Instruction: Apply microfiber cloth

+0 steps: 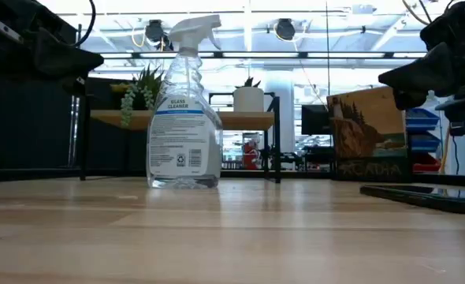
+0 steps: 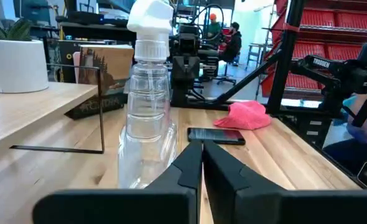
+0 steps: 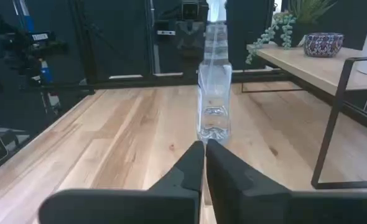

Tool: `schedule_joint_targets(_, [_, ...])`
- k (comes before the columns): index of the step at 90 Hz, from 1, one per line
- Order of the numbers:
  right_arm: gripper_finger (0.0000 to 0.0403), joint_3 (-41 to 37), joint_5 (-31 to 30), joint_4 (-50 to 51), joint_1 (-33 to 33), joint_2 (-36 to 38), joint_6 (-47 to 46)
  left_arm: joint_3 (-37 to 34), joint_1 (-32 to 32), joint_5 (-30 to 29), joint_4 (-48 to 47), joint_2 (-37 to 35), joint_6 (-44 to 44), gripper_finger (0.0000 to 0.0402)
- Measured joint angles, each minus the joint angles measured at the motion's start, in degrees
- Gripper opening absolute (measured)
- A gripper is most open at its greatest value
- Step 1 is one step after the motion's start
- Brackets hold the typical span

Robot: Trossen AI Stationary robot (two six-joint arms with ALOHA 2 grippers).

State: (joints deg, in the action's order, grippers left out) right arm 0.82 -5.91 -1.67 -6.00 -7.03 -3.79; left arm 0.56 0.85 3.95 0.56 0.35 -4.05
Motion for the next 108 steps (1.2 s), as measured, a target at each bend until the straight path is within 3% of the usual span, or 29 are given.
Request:
schedule_joint_targets(86, [0.0,0.0,-0.09,-0.87,0.02,0.0,1.19,0.0,0.01,0.0,0.02,-0.01,-0.02,0.0])
schedule_joint_targets(96, [0.0,0.0,-0.06,-0.88,0.02,-0.02,-5.01,0.0,-0.01,0.0,0.0,0.01,0.0,0.0])
schedule_joint_targets(108, [0.0,0.0,-0.05,-1.16,0.02,0.0,-20.45,0.0,0.0,-0.02,0.29,0.01,0.0,0.0])
